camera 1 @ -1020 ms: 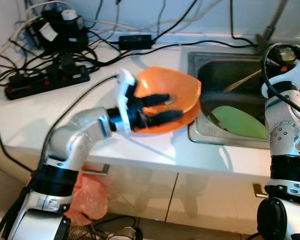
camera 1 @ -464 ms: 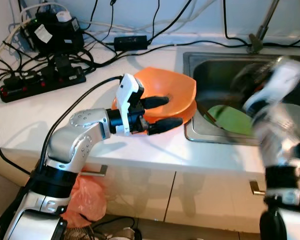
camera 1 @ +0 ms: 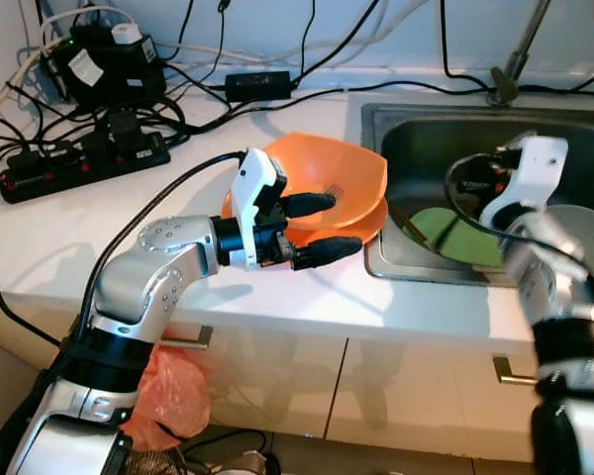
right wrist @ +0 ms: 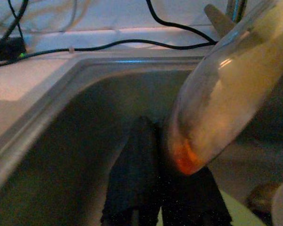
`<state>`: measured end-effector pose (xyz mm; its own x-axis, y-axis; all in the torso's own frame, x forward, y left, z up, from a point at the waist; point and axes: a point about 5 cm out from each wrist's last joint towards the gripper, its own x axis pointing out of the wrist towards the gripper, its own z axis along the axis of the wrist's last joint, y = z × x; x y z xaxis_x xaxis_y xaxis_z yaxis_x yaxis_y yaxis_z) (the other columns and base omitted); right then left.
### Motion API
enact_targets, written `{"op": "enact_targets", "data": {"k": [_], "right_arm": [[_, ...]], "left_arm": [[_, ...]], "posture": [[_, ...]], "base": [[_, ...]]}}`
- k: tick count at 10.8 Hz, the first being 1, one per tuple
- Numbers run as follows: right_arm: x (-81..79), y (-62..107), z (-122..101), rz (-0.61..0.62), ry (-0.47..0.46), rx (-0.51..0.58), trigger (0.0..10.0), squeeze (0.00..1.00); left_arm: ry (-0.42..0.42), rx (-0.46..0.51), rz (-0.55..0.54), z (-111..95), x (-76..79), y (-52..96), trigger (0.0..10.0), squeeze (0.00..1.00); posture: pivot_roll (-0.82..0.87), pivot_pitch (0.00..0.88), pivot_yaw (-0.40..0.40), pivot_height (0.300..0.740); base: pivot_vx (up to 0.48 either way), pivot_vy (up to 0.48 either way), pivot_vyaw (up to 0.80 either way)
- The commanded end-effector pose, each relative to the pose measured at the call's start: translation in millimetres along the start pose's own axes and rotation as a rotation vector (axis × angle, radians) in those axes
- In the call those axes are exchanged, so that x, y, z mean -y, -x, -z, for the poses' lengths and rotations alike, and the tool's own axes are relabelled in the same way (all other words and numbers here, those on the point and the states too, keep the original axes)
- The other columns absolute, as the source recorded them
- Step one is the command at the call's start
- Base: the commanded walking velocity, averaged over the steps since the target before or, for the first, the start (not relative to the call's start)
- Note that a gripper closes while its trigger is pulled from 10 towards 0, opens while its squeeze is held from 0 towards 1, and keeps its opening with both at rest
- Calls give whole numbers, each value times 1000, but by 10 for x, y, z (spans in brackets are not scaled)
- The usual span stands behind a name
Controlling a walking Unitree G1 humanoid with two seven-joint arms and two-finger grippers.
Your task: Kitchen organization
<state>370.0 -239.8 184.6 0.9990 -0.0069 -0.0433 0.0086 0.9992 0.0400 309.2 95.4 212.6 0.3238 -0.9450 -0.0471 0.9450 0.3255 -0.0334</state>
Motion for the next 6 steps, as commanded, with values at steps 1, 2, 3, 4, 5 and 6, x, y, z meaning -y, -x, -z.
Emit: {"op": "enact_targets", "data": {"k": [1,2,3,4,5,6], "right_arm": [[-9,-38,-52,-10,20,5,10000,1000],[0,-62,-62,-9,30,-1,10000,1000],[2,-73,-62,-6,31,-3,10000,1000],[-2,-87,-56,-8,26,-3,10000,1000],[-6,-90,-44,-12,23,-4,10000,1000],[-7,-91,-32,-16,16,-5,10000,1000]], "left_arm": [[-18,-16,6,2,14,19,10000,0],[-32,-30,8,9,15,29,10000,0],[-35,-33,7,10,13,33,10000,0],[-43,-40,7,11,11,36,10000,0],[-52,-50,10,17,12,35,10000,0],[-59,-60,12,23,12,33,10000,0]], "posture": [[86,64,72,740],[89,64,71,740],[89,64,72,740],[90,64,74,740],[90,62,78,740],[91,61,79,740]], "base": [[0,0,0],[0,0,0],[0,0,0],[0,0,0],[0,0,0],[0,0,0]]}}
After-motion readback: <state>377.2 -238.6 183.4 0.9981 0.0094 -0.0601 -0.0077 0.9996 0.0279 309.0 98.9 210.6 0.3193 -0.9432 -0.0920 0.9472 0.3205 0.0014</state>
